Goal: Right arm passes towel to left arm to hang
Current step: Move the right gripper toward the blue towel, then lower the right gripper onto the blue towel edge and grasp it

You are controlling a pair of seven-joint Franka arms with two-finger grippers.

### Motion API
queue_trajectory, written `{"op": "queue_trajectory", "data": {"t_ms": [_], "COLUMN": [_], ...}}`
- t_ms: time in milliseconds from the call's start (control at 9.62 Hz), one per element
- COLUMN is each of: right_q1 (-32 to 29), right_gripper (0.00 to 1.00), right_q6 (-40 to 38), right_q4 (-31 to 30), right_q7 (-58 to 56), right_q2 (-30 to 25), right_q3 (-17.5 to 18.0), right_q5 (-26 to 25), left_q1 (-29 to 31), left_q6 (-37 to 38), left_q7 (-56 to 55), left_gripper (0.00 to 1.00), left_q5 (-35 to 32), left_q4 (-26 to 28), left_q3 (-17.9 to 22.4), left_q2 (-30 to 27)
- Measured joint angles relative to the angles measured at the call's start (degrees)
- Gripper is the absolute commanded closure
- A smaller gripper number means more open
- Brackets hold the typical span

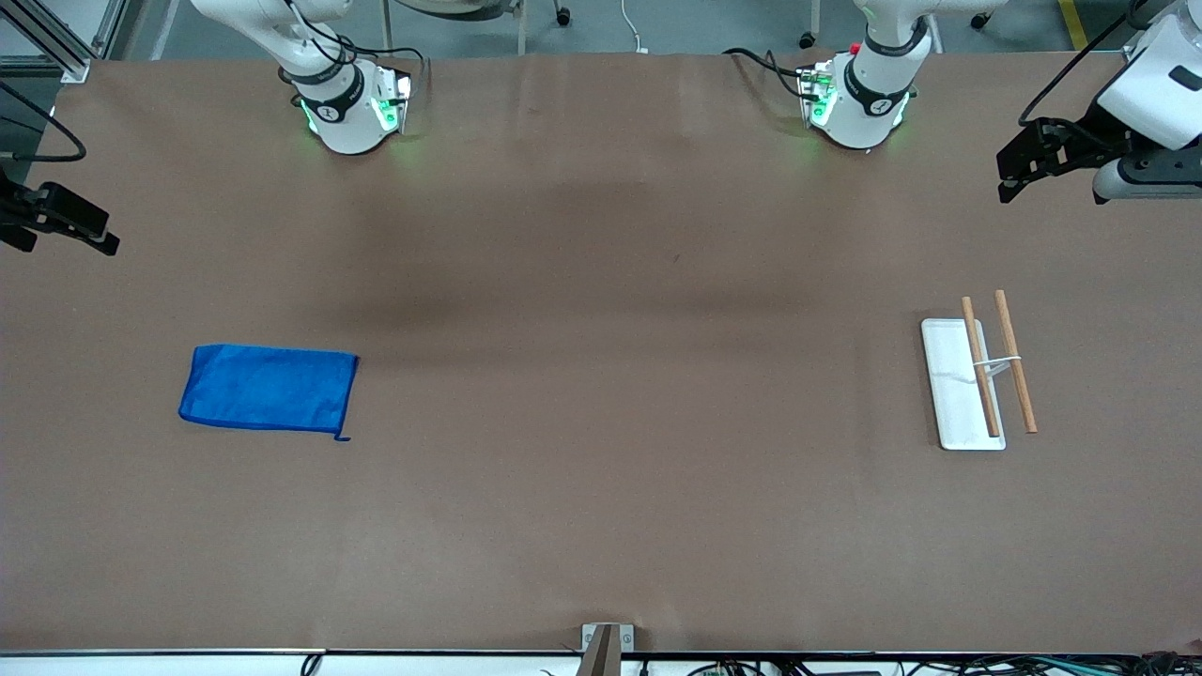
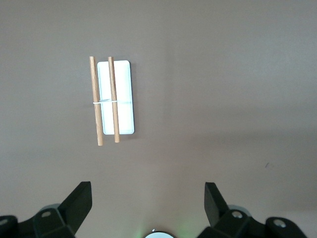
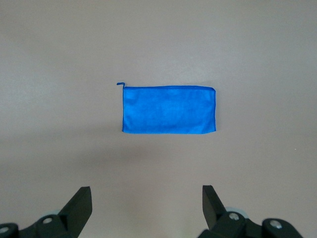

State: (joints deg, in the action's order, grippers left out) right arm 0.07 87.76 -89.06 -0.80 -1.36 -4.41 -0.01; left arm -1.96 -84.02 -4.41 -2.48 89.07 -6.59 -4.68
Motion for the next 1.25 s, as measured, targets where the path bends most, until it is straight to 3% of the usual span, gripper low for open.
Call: {"op": "queue_trajectory", "data": {"t_ms": [623,1247], "right_q1": [-0.6,-1.8], "right_gripper": [0.02,0.02], "right_q6": [0.9,29.0], "right_q4": [-2.7,-25.1], "right_q7": [0.0,0.0], "right_q2": [0.1,2.2], "right_q3": [-0.2,-0.6], "right_q5": [0.0,0.0], "left_q1": [0.3,0.4], "left_q6": [0.0,0.0], "left_q7": [0.1,0.1], "left_gripper": [0.00,0.00], "left_q5": [0.0,0.0], "left_q4": [-3.4,-3.4], "left_q3": [0.2,0.2], "left_q2": [2.7,3.1]}}
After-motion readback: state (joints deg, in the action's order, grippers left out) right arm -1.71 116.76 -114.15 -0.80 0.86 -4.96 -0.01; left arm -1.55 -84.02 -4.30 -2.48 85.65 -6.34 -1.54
